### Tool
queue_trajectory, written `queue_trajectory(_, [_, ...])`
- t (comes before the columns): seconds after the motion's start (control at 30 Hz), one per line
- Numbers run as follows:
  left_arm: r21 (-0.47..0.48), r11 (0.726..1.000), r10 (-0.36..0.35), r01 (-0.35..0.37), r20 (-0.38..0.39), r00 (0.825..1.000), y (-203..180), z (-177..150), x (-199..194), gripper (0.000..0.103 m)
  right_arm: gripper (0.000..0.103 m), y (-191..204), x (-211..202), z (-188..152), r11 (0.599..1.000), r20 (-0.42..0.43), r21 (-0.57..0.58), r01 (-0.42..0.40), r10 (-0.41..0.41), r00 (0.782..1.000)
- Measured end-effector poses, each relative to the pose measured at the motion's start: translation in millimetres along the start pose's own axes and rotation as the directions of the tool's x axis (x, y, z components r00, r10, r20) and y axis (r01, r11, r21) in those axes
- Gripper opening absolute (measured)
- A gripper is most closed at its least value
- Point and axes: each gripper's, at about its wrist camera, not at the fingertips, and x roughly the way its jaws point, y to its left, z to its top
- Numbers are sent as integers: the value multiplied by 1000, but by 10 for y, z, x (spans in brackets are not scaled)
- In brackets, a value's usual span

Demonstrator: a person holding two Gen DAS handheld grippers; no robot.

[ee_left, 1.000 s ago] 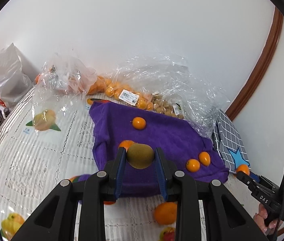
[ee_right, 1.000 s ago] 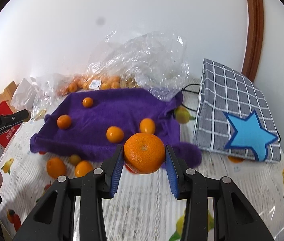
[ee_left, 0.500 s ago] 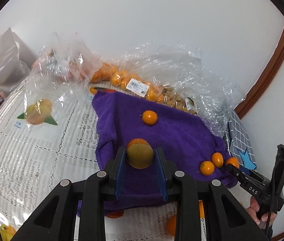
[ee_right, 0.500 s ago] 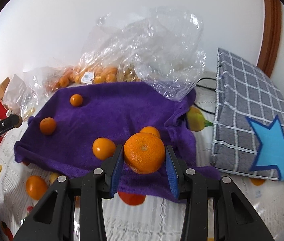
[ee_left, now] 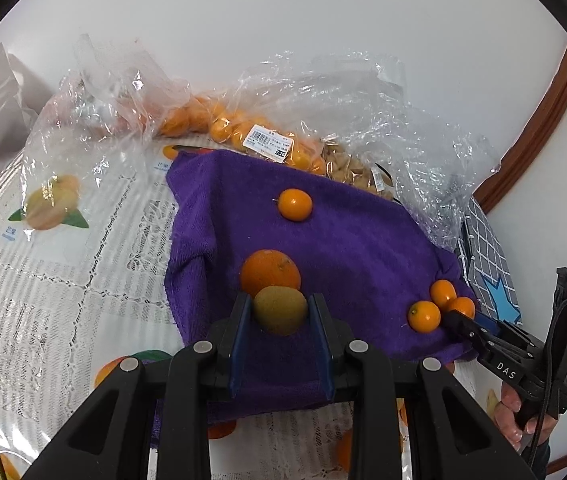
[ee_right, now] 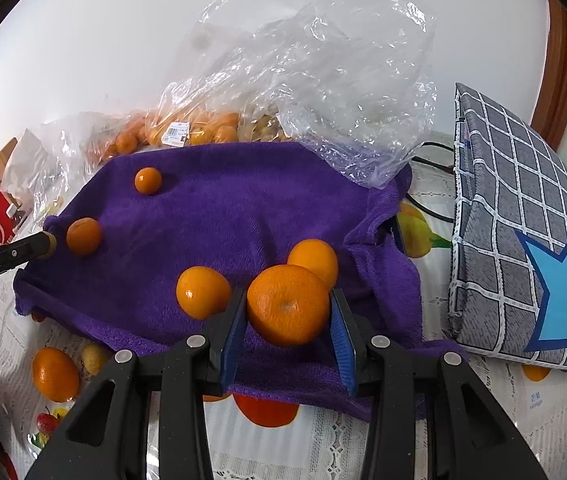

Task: Organize fruits
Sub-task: 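Open the right gripper onto the towel while the left lowers and releases the brown fruit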

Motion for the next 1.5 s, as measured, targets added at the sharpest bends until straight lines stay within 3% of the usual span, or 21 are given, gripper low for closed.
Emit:
queue_trajectory(0.8, [36,999,35,-35,-4,999,-10,-28,81,28,40,-23,-14,-23,999,7,17,-31,31,1000])
queue_trajectory(1.2, [51,998,48,-48,1,999,-21,-59,54,28,52,2,-238,-60,999,38,37,-4,2,999])
queue_trajectory(1.5, [58,998,30,-31,11,999,-37,-111,-24,31,53,116,-475,-161,999,53,30,31,-33,998])
